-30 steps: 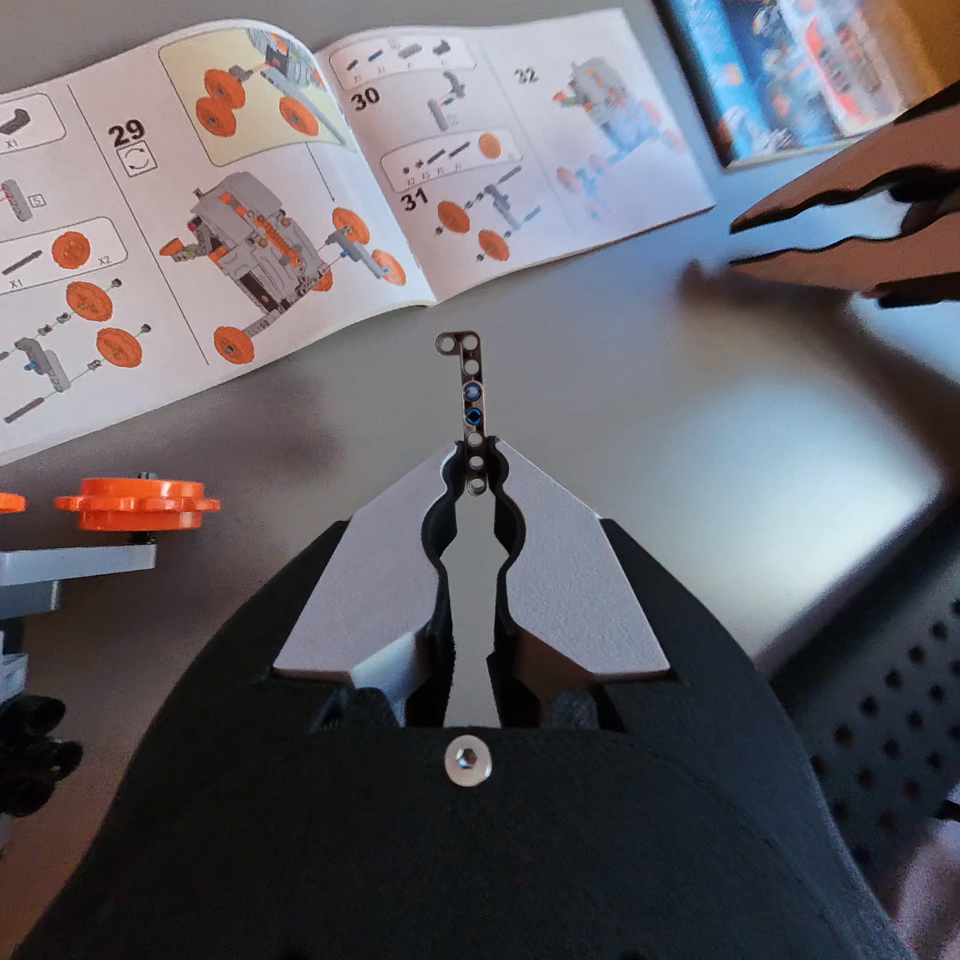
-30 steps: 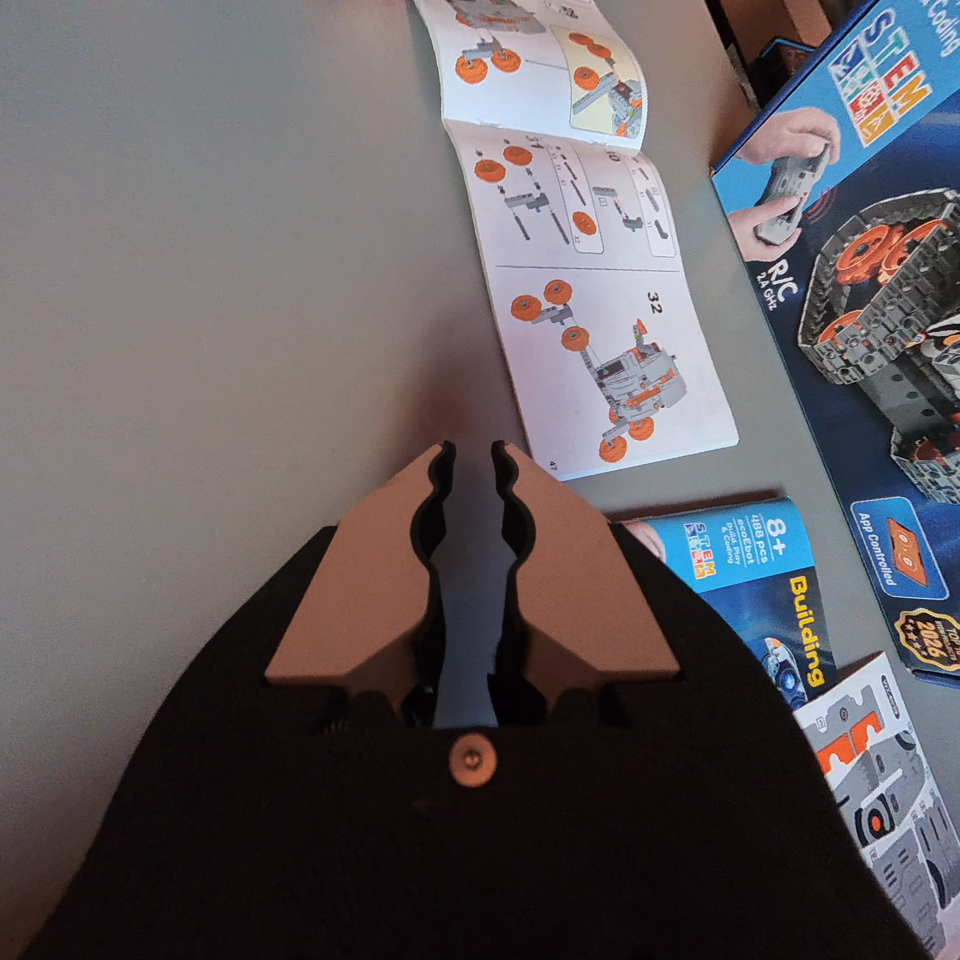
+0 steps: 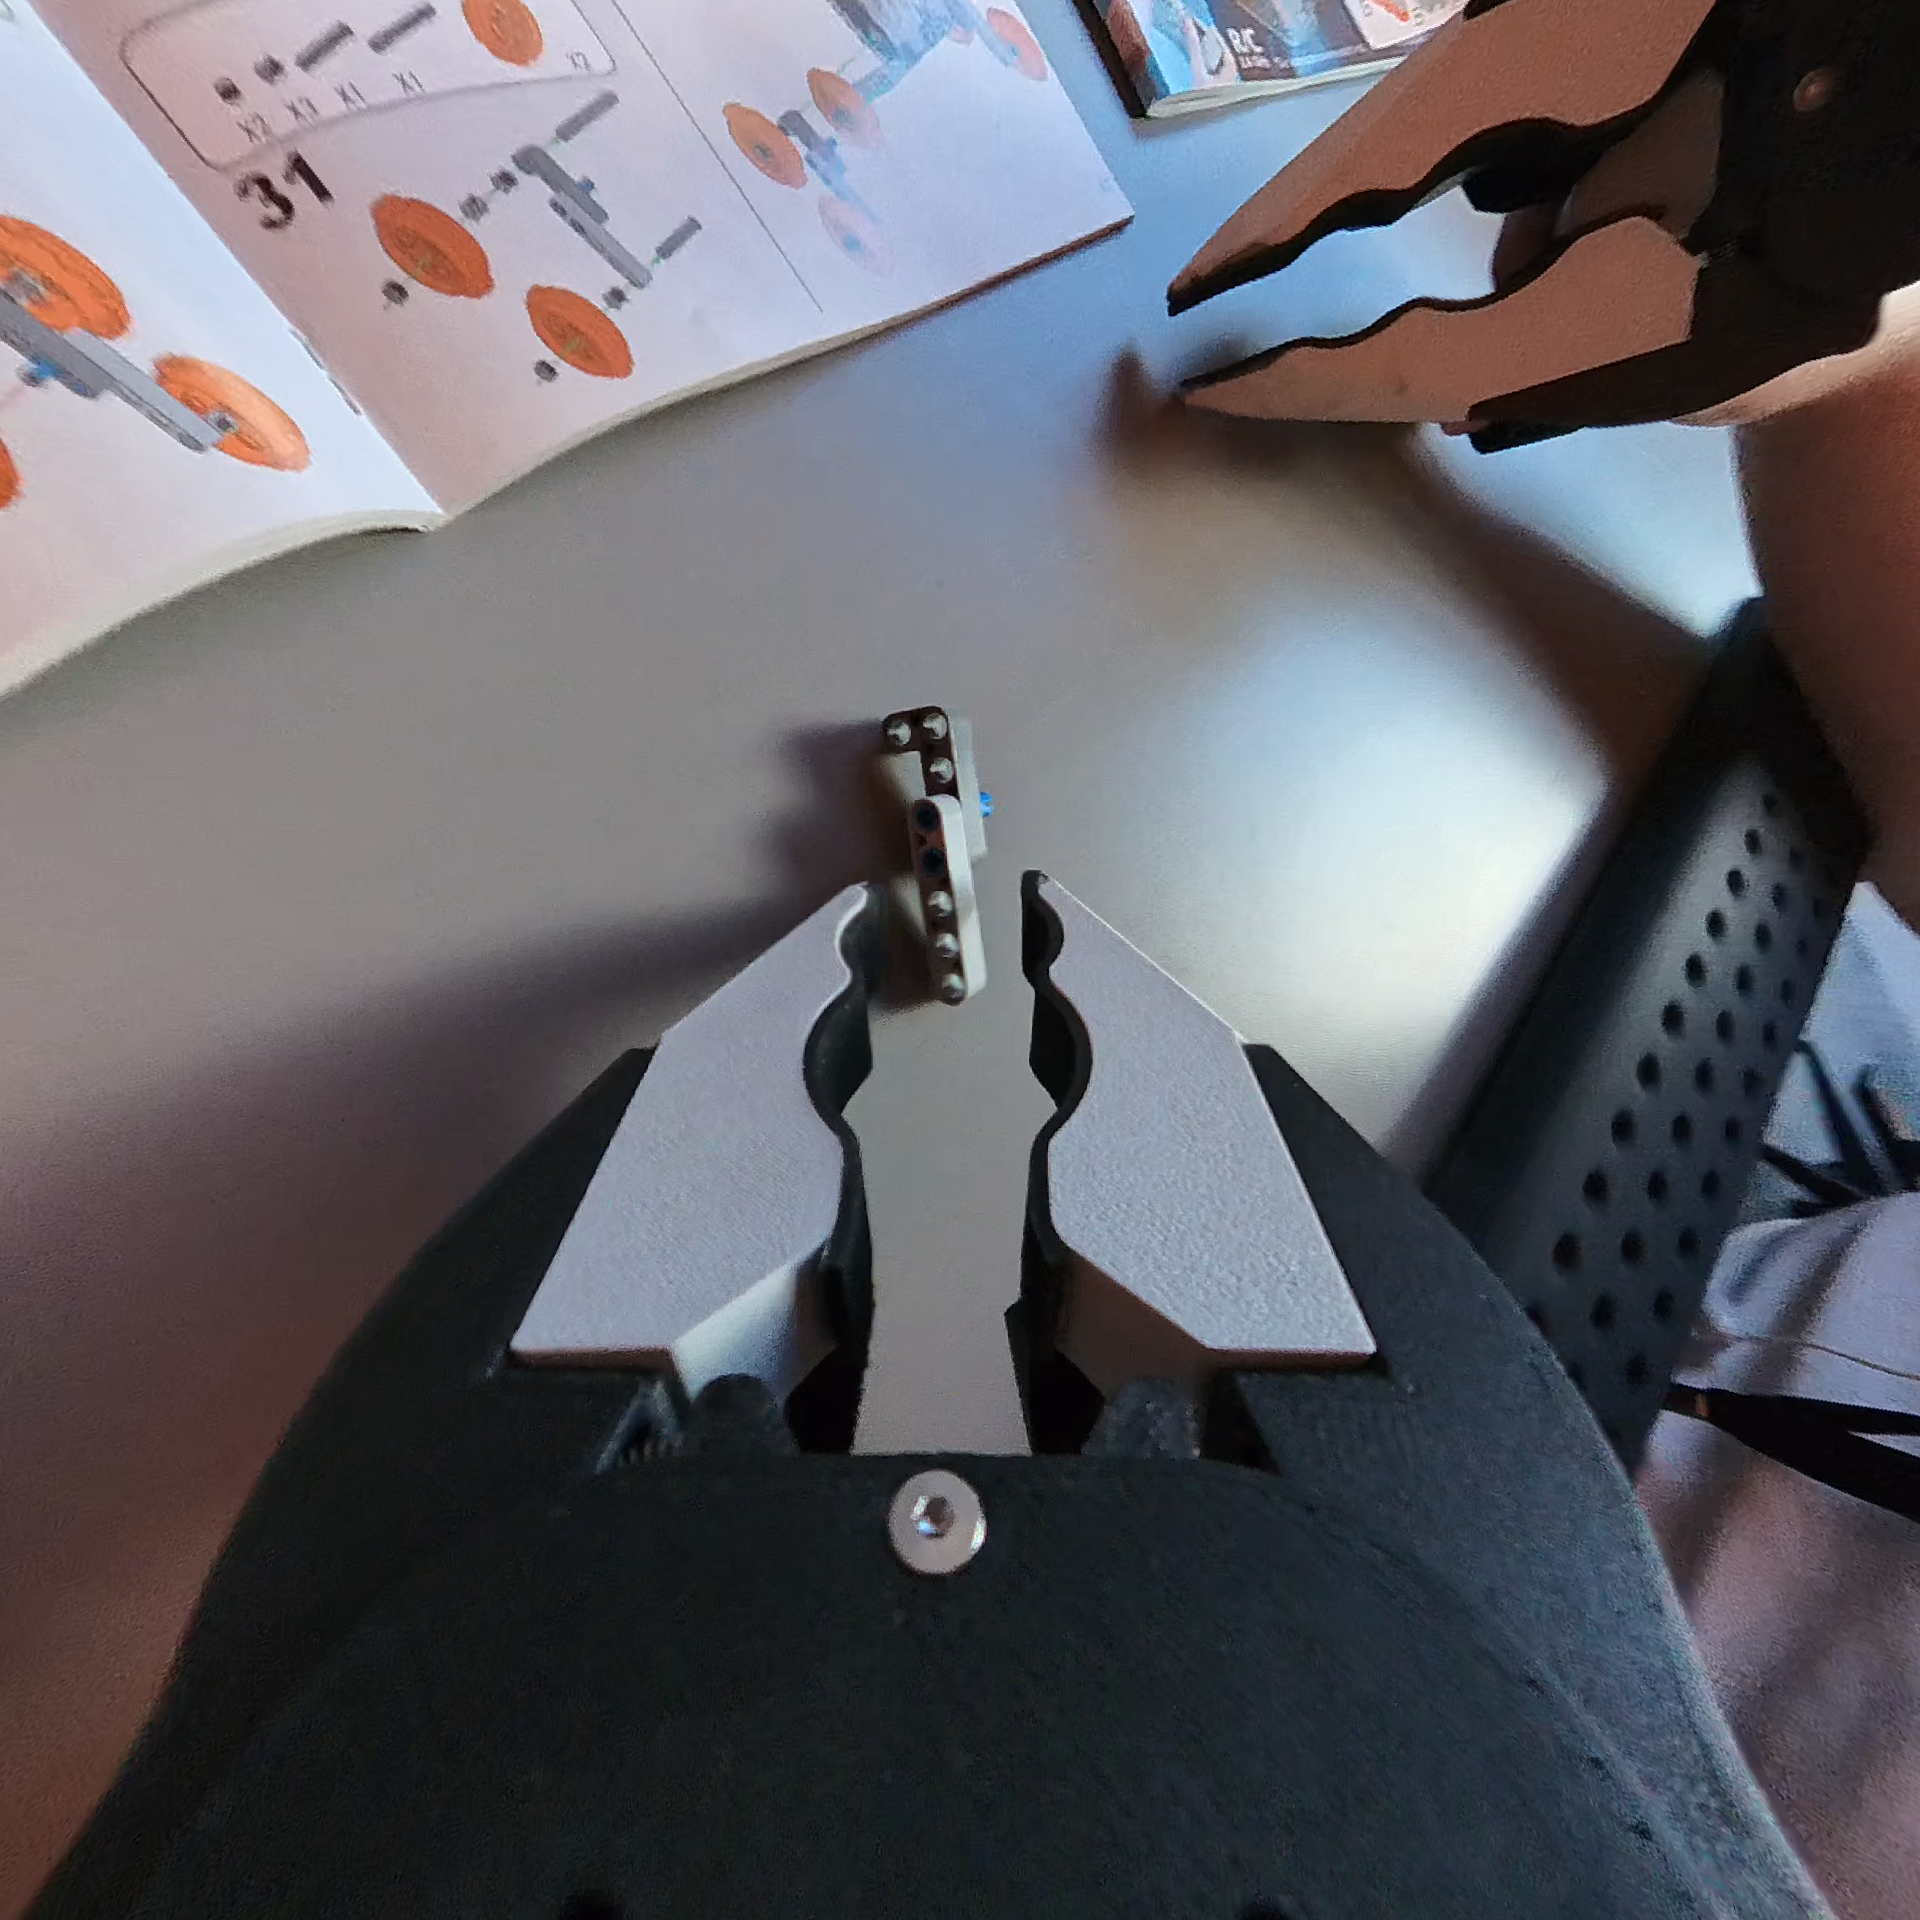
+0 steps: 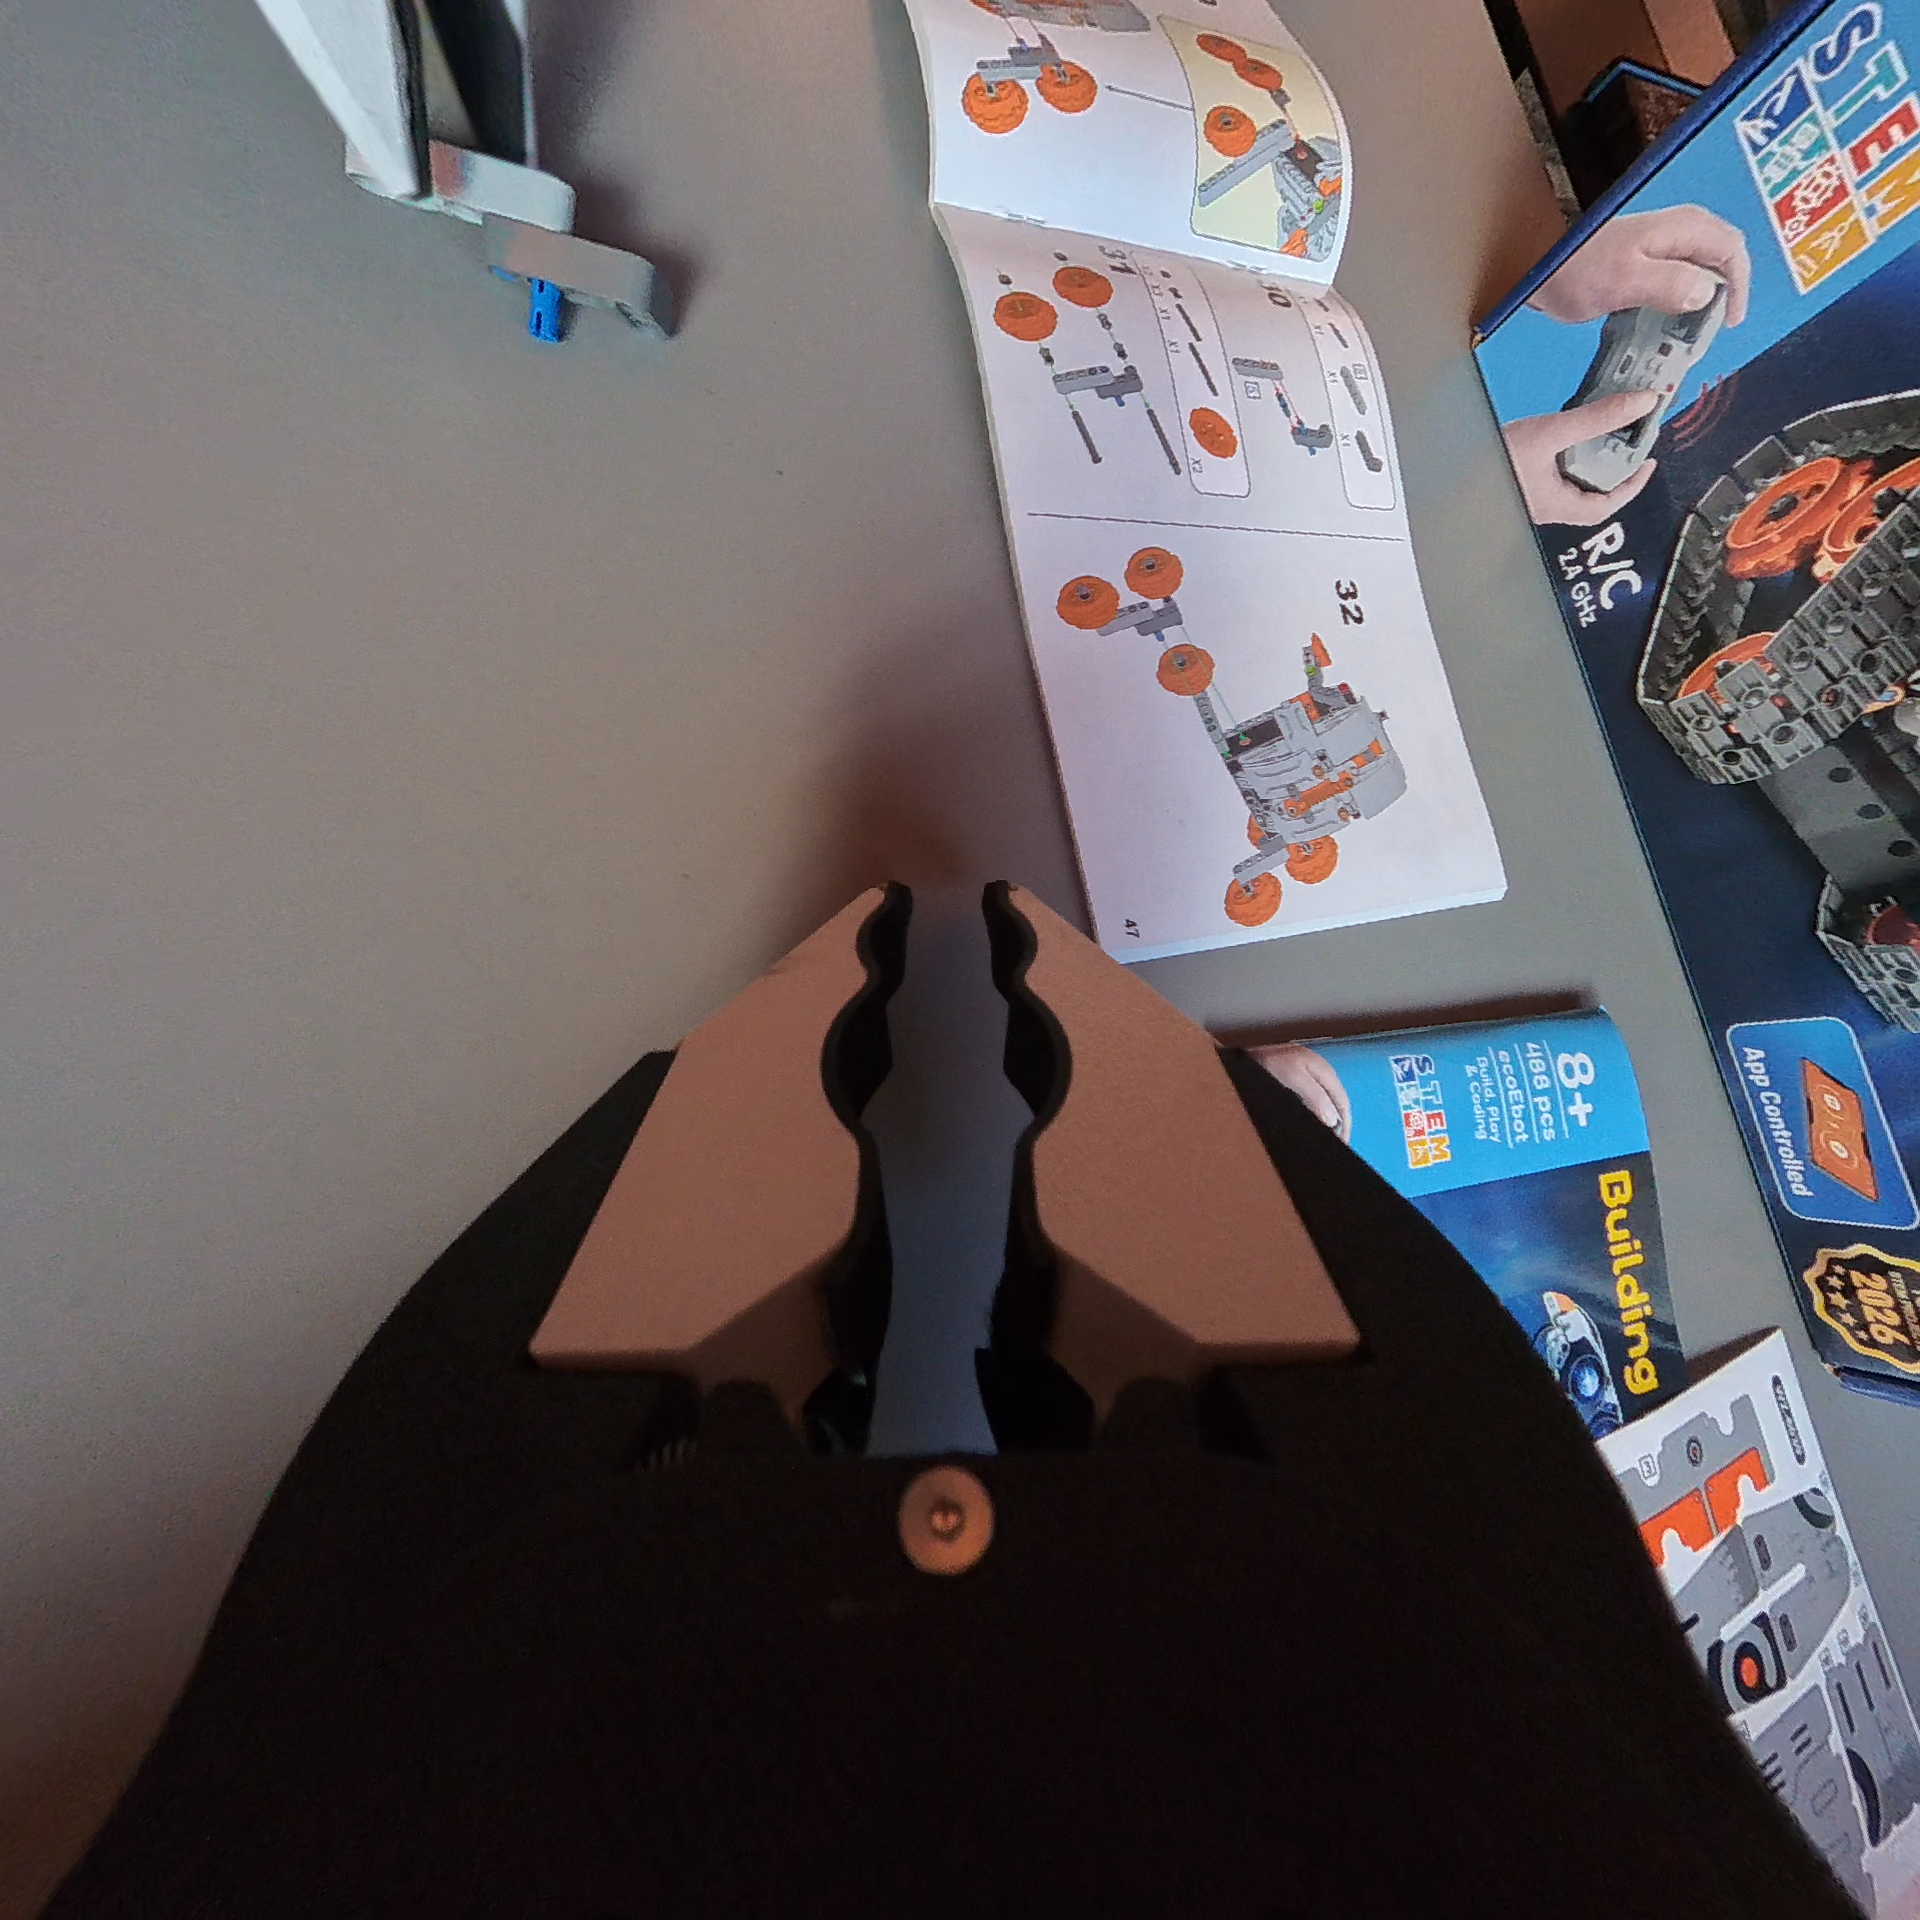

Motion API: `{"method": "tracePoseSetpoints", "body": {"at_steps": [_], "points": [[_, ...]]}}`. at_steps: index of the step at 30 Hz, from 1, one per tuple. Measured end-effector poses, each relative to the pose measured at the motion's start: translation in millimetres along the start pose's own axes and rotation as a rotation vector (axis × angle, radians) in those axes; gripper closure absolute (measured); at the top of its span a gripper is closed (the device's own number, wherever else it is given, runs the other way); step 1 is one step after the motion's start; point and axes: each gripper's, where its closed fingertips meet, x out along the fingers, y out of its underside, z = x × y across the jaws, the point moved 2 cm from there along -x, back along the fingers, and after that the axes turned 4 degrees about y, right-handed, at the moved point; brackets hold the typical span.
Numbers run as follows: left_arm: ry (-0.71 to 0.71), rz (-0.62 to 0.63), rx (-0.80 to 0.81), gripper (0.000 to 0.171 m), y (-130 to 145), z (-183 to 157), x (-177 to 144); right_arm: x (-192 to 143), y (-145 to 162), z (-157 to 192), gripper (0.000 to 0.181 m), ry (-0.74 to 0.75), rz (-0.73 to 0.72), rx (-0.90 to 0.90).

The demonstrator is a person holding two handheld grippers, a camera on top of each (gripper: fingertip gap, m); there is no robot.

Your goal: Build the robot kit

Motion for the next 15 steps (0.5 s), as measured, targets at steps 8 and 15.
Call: {"method": "tracePoseSetpoints", "body": {"at_steps": [8,15], "points": [[-0.189,-0.155,0.293,0.141,-27.6,-8.5,-20.3,1.3,-5.2,5.4,0.167,-0.020,-0.024,-0.003],[-0.233,-0.435,0.465,0.143,-56.8,-61.1,-74.5,-5.7,-23.1,-5.3,0.162,0.025,-0.180,0.078]]}}
